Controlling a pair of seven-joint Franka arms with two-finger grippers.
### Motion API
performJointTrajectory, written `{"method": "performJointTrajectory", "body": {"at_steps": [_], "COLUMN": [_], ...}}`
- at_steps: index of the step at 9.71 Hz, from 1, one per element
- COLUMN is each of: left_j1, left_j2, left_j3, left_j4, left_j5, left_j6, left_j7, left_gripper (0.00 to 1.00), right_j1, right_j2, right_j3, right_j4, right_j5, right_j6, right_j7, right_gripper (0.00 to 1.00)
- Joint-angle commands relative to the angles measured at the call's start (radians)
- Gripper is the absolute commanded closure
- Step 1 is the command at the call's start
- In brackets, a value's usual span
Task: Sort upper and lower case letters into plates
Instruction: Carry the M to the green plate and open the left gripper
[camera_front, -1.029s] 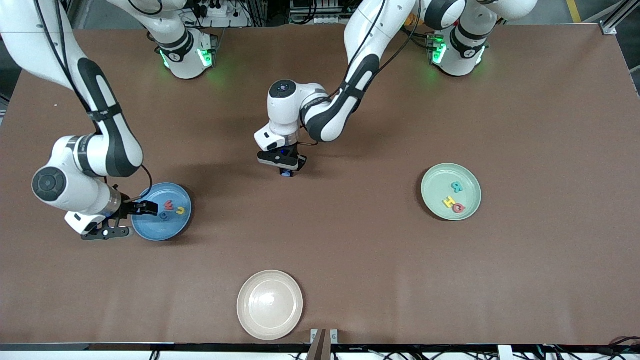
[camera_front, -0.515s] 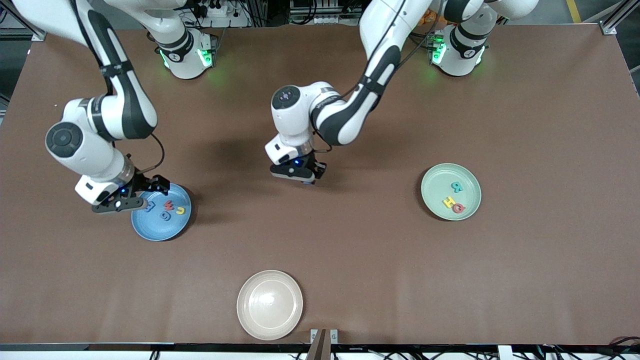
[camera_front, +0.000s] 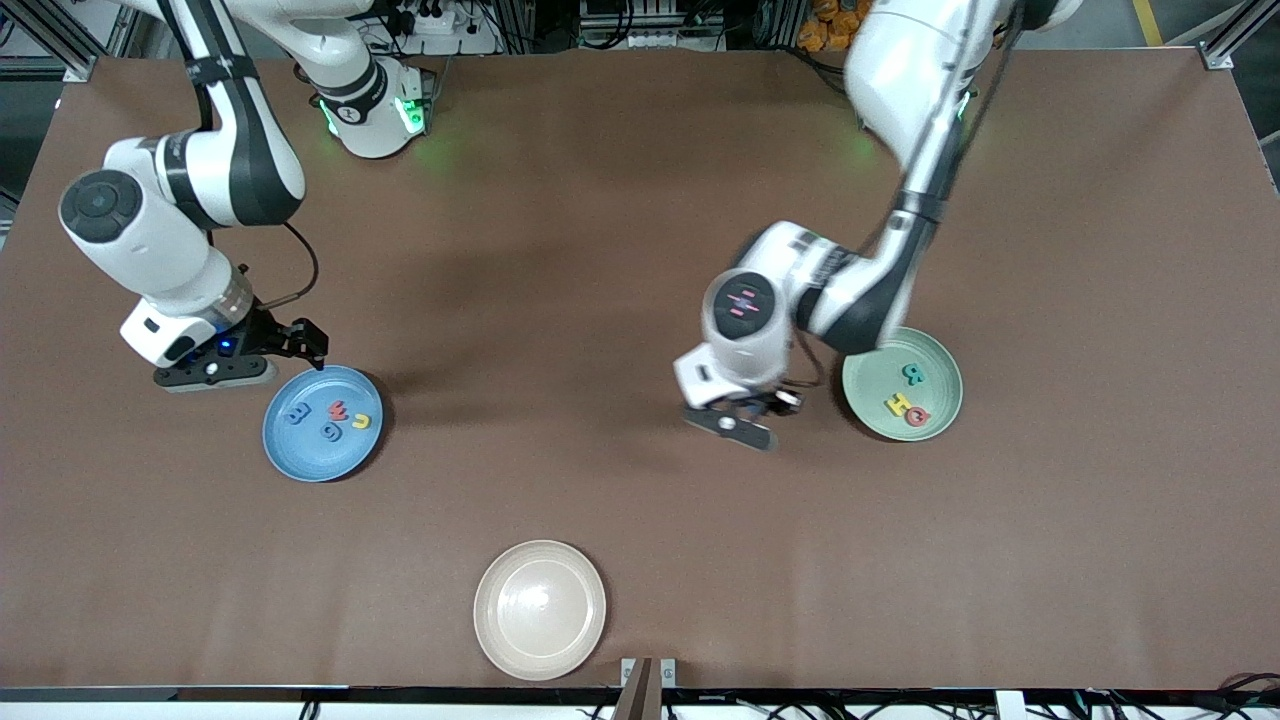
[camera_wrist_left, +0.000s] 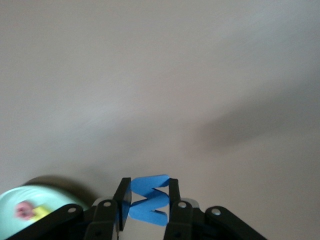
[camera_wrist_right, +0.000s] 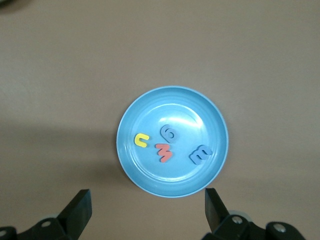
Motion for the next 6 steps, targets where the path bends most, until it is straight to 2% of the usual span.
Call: {"method": "performJointTrajectory", "body": {"at_steps": [1, 2, 3, 5, 6], "left_j1": [0.143, 0.213, 0.264, 0.308, 0.309], "left_j2": [-0.167, -0.236, -0.291, -0.362, -0.376], "left_j3": [-0.033, -0.043, -0.049, -0.050, -0.049], "left_j4": [-0.292, -0.423, -0.526, -0.642, -0.655], "left_j5": [-0.025, -0.024, -0.024, -0.024, -0.025], "left_j6": [0.083, 0.169, 0.223, 0.242, 0.237], "left_j7": [0.179, 0.238, 0.296, 0.339, 0.350], "left_gripper": [0.98, 0.98, 0.96, 0.91, 0.45], "right_j1": [0.003, 0.006, 0.008, 0.032, 0.045], "right_j2": [-0.073, -0.104, -0.125, -0.128, -0.134], "right_j3": [0.008, 0.009, 0.009, 0.011, 0.011], "right_j4": [0.064, 0.104, 0.168, 0.355, 0.409], "right_j5": [-0.004, 0.009, 0.069, 0.099, 0.099], "right_j6": [-0.144, -0.231, -0.340, -0.590, -0.643], "right_j7": [0.090, 0.094, 0.094, 0.093, 0.091], "right_gripper": [0.00, 0.00, 0.00, 0.00, 0.00]}}
